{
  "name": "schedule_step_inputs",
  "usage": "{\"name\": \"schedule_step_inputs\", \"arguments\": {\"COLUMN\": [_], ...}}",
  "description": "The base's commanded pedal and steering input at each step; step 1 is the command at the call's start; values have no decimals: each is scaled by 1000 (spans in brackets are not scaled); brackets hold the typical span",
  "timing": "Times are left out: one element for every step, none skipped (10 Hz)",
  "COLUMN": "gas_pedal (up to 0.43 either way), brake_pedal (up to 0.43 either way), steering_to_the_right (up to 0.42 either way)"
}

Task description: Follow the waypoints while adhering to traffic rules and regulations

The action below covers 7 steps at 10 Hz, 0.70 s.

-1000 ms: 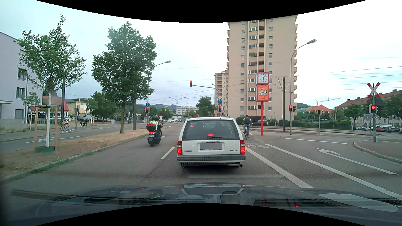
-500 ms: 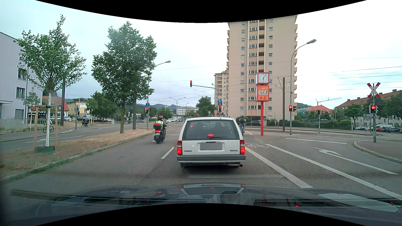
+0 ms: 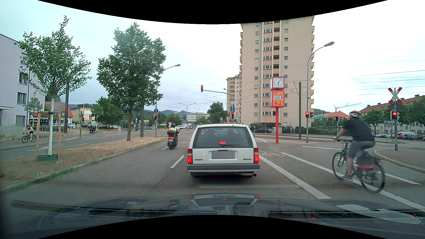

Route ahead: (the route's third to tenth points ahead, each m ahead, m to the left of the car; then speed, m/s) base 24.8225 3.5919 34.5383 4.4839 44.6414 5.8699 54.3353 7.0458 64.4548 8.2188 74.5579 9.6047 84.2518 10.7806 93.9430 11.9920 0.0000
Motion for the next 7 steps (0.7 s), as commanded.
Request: {"name": "schedule_step_inputs", "arguments": {"gas_pedal": [0, 0, 0, 0, 0, 0, 0], "brake_pedal": [287, 287, 287, 287, 287, 287, 287], "steering_to_the_right": [-24, -24, -24, -24, -24, -24, -24]}}
